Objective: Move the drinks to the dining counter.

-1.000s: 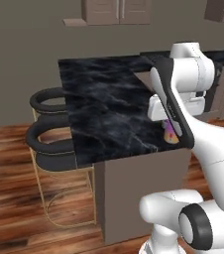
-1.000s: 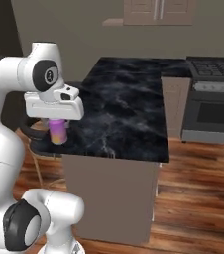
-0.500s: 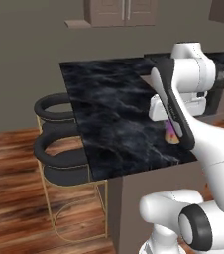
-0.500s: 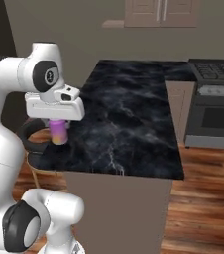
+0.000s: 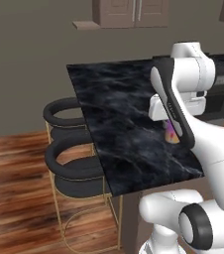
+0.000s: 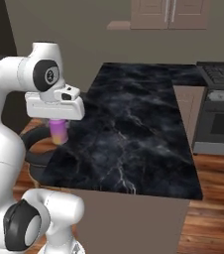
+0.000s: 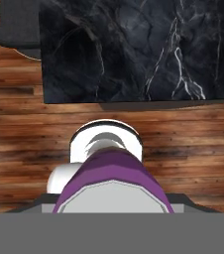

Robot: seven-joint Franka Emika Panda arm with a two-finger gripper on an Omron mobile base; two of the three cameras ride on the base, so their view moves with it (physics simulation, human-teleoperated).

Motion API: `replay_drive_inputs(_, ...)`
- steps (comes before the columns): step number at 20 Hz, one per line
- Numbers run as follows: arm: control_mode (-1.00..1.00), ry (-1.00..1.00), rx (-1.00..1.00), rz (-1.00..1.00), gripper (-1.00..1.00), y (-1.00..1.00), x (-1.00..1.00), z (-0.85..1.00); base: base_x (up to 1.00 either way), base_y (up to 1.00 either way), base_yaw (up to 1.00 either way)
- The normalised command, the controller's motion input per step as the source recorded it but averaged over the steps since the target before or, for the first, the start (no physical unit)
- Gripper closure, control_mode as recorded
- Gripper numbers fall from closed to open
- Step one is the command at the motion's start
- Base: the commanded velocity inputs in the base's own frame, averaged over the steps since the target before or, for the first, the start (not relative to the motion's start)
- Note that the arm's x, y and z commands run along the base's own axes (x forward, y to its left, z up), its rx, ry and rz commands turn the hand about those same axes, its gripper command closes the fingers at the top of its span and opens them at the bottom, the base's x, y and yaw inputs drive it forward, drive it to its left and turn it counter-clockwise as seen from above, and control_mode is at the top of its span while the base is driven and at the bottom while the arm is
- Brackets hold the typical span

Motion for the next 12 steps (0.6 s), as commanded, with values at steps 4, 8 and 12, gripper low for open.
replay_drive_inputs(4, 1.0, 0.0, 0.0, 0.0, 1.0, 0.0, 0.0, 0.0, 0.54, 0.06, 0.12)
replay_drive_inputs(8, 1.0, 0.0, 0.0, 0.0, 1.0, 0.0, 0.0, 0.0, 0.63, 0.0, 0.08)
replay_drive_inputs(12, 1.0, 0.0, 0.0, 0.0, 1.0, 0.0, 0.0, 0.0, 0.55, 0.02, 0.04)
